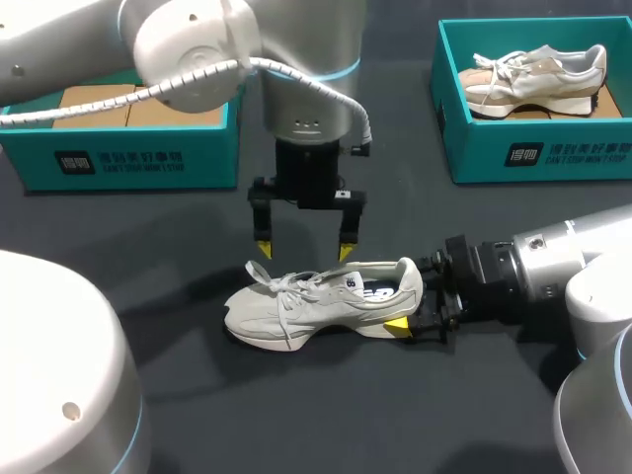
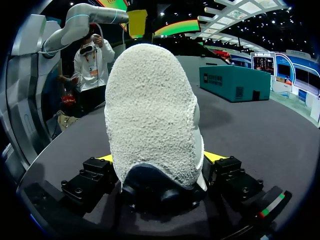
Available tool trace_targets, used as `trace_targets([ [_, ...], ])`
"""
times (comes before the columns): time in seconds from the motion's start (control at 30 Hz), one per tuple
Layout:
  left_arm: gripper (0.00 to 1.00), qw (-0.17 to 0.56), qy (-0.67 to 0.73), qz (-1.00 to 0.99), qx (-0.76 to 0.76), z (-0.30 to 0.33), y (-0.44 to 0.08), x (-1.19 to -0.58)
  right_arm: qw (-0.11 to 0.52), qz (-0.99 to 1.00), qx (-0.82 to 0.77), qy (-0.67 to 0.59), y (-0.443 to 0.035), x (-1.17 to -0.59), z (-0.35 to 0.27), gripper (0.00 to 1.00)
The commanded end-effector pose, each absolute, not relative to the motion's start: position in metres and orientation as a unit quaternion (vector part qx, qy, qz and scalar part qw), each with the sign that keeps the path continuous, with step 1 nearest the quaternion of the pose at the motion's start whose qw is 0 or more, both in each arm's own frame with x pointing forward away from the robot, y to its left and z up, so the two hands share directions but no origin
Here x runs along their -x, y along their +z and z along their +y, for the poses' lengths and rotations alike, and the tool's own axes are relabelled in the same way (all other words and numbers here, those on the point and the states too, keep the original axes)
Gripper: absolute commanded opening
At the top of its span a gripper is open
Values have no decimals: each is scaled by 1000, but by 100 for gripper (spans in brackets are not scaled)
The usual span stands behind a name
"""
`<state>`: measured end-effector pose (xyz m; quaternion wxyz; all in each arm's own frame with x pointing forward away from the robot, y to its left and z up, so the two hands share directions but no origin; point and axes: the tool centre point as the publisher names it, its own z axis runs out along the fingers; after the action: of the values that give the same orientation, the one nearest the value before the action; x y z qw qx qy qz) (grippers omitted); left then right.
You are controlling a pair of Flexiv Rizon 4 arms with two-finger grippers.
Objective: Take the shoe out of the shoebox, open the shoe tongue, remove and reinsert the insole, then place the shoe into the shoebox
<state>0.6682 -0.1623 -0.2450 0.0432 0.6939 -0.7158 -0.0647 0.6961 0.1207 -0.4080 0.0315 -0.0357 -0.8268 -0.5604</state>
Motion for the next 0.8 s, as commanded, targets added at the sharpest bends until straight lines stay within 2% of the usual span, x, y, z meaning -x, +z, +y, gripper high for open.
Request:
trace_targets([
  [0.03, 100, 39, -71, -716, -693, -167, -245, -669, 31, -828, 36, -559, -408, -695, 123, 0],
  [0.47, 100, 17, -120, -704, -700, -220, -277, -684, 31, -828, 36, -559, -408, -695, 123, 0],
  [0.8, 100, -24, -165, -690, -704, -237, -307, -682, 31, -828, 36, -559, -408, -695, 123, 0],
])
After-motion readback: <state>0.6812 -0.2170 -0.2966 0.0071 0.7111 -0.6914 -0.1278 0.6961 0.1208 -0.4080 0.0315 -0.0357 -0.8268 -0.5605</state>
